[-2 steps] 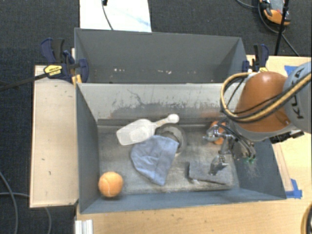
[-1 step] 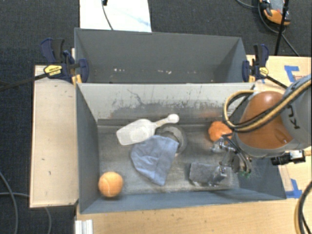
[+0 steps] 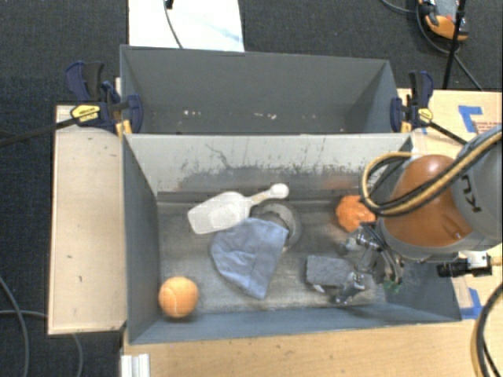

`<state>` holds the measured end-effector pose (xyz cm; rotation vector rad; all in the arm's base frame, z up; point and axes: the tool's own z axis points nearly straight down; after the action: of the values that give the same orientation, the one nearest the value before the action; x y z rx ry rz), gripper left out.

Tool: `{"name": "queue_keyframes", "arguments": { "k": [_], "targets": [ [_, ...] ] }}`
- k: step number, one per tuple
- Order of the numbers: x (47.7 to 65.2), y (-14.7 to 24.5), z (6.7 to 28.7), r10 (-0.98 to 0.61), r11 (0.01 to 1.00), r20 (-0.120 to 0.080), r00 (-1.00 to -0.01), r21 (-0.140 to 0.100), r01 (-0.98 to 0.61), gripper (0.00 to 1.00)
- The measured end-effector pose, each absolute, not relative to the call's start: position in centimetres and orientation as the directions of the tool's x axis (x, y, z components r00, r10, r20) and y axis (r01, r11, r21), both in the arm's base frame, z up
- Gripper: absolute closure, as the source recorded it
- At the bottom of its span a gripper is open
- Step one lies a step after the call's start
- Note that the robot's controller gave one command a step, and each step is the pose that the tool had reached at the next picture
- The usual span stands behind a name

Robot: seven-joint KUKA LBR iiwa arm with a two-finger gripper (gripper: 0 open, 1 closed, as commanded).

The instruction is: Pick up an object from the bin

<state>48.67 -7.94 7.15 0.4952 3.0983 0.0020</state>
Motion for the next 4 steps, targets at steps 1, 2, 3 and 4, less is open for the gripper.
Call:
{"name": "queue_keyframes", "arguments": {
  "k": [1,2,3,4],
  "targets": [
    [49.33,-7.51,7.12,0.245,0.97,-0.007,-0.97,0.0,0.245,0.0],
    [48.79,-7.88,7.22,0.311,0.95,-0.003,-0.95,0.002,0.311,0.0],
    [49.5,-7.5,7.31,0.244,0.97,-0.006,-0.97,0.001,0.244,1.0],
    [49.5,-7.5,7.32,0.244,0.97,-0.006,-0.97,0.001,0.244,1.0]
  ]
}}
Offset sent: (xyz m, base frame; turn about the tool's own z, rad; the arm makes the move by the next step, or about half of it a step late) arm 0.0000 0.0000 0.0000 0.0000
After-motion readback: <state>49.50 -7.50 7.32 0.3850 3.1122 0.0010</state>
